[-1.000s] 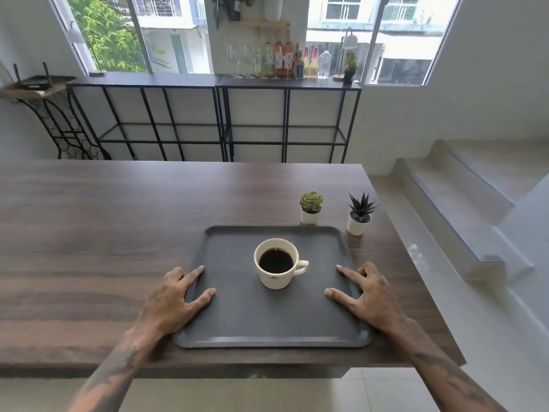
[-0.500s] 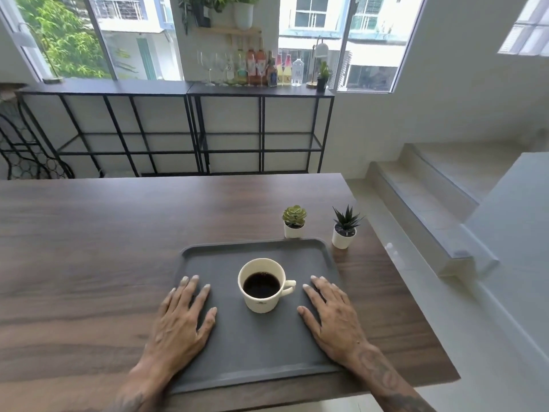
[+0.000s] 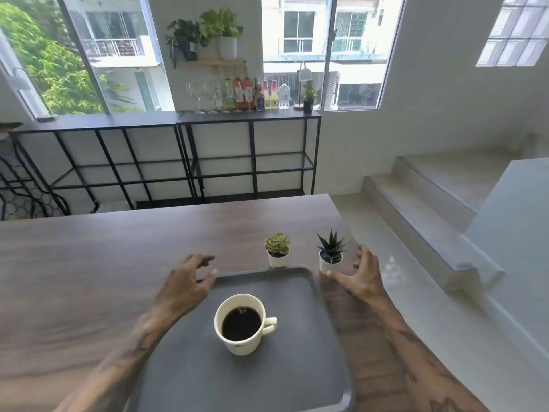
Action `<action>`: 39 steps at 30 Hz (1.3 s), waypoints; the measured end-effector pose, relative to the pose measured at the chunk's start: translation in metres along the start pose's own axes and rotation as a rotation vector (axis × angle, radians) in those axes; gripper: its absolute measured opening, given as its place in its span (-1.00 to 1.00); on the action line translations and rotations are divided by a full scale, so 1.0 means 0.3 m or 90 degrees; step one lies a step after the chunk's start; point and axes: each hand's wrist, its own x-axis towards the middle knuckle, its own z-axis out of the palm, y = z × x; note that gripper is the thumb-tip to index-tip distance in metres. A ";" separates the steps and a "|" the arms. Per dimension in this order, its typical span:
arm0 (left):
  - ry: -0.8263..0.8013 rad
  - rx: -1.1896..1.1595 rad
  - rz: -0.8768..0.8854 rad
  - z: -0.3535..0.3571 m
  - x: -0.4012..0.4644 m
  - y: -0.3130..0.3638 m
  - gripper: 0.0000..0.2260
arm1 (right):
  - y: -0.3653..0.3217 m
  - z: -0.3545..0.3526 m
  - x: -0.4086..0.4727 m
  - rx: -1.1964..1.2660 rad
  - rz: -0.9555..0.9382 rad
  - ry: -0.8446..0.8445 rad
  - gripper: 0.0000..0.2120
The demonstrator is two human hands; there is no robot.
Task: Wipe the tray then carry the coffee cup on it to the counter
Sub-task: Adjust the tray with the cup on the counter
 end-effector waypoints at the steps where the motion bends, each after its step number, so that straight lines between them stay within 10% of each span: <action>1: -0.042 -0.017 -0.005 0.013 0.070 0.050 -0.56 | 0.008 -0.001 0.032 -0.003 0.004 -0.046 0.13; 4: -0.210 -0.101 -0.045 0.091 0.243 0.168 -0.22 | 0.021 0.010 0.097 0.010 -0.018 -0.102 0.31; 9: -0.347 -0.175 -0.047 0.248 0.373 0.225 -0.05 | -0.015 0.018 0.134 0.061 -0.083 -0.114 -0.01; 15: -0.236 -0.232 -0.054 0.356 0.377 0.191 -0.50 | 0.006 0.032 0.136 0.026 -0.069 -0.100 -0.51; 26: 0.091 -0.124 -0.030 -0.382 0.519 0.148 -0.42 | -0.558 -0.107 0.338 0.073 -0.272 0.039 -0.58; 39: 0.192 -0.066 -0.338 -0.618 -0.400 -0.563 -0.60 | -1.092 0.685 -0.128 0.141 -0.315 -0.380 -0.60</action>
